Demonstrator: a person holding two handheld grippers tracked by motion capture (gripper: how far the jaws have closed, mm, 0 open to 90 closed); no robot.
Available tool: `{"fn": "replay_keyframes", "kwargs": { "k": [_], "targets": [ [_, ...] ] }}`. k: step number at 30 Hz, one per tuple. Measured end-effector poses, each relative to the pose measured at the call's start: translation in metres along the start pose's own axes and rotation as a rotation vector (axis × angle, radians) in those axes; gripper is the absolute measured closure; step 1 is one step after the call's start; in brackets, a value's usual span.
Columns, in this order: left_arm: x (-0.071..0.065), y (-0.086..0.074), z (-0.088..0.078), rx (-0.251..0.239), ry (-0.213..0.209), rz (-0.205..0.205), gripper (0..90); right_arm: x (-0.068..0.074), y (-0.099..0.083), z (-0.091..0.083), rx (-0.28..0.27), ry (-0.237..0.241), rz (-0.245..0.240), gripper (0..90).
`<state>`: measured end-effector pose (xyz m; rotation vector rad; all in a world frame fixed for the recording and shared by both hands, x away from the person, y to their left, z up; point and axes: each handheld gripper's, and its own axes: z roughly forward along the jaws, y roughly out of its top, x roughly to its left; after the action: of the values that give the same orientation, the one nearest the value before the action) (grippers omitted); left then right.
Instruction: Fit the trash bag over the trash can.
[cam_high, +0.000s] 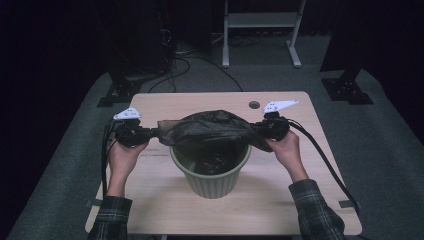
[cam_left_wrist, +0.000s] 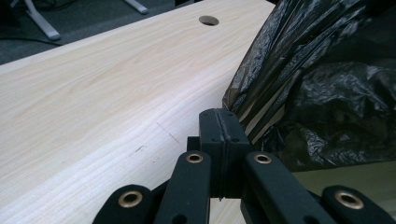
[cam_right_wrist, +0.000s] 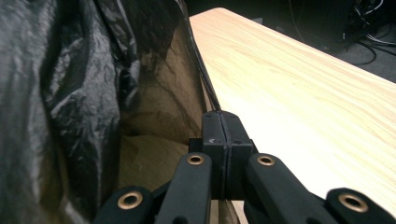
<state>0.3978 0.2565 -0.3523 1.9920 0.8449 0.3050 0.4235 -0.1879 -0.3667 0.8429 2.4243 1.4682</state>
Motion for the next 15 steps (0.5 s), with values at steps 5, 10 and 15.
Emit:
{"fn": "replay_keyframes", "kwargs": {
  "k": [5,10,15],
  "targets": [
    [0.003,0.001,0.004,0.027,0.022,-0.023,90.0,-0.002,0.002,0.004,0.007,-0.019,0.017,89.4],
    [0.007,-0.004,0.004,0.069,0.054,-0.034,90.0,-0.005,0.002,0.01,0.06,-0.067,0.017,89.4],
    [0.009,-0.012,0.005,0.087,0.048,-0.039,90.0,-0.01,-0.009,0.012,0.097,-0.08,0.028,89.3]
  ]
}}
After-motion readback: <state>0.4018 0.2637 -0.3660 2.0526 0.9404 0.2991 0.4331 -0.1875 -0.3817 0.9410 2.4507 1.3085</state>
